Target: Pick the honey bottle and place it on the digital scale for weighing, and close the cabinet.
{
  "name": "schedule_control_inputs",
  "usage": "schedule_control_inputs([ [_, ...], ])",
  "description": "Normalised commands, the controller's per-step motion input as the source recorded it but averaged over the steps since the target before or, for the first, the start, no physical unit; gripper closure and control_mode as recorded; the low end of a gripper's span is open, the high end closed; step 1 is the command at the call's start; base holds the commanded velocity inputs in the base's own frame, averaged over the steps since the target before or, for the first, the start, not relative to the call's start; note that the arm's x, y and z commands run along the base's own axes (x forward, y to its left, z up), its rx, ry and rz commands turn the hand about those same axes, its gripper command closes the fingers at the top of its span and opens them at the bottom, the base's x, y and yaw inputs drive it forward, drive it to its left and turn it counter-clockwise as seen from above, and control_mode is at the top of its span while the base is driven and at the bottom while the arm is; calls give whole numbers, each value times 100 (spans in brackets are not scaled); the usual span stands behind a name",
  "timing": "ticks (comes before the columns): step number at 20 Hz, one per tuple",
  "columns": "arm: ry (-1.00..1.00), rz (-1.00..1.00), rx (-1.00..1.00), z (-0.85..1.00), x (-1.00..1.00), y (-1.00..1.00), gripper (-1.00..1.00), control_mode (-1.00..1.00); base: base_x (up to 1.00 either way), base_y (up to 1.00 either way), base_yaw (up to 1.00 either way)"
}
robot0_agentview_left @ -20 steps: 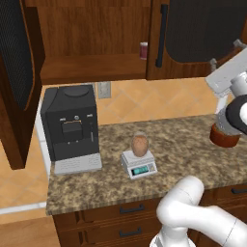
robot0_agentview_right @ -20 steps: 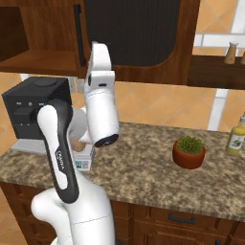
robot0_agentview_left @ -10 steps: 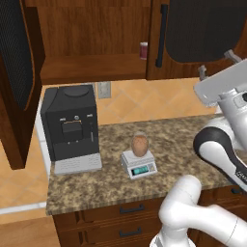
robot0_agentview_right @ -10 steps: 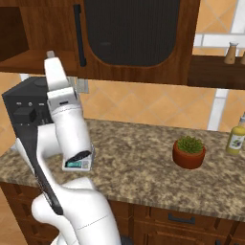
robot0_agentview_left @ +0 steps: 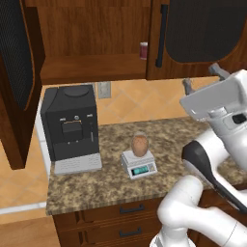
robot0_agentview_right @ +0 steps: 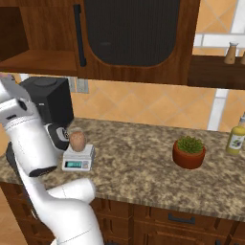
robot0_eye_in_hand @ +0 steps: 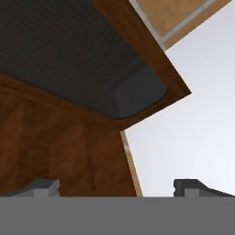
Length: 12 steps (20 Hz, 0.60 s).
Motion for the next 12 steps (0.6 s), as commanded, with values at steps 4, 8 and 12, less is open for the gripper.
schedule_control_inputs([
  [4, 0, 0, -4, 0, -51, 88, -100, -100, 0, 0, 0],
  [8, 0, 0, 0, -2, -72, 95, -100, -100, 0, 0, 0],
  [12, 0, 0, -2, -18, -80, 100, -100, -100, 0, 0, 0],
])
